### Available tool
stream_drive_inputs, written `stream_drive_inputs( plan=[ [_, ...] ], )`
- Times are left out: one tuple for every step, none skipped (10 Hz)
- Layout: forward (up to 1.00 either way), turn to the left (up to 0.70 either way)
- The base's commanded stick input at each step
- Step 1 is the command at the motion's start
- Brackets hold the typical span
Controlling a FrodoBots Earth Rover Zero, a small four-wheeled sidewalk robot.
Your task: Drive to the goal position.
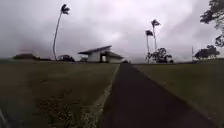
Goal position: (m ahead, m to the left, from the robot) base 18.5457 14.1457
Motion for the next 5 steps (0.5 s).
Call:
stream_drive_inputs(
  plan=[
    [0.0, -0.51],
    [0.0, -0.09],
    [0.0, 0.0],
    [0.0, 0.0],
    [0.0, -0.1]
  ],
)
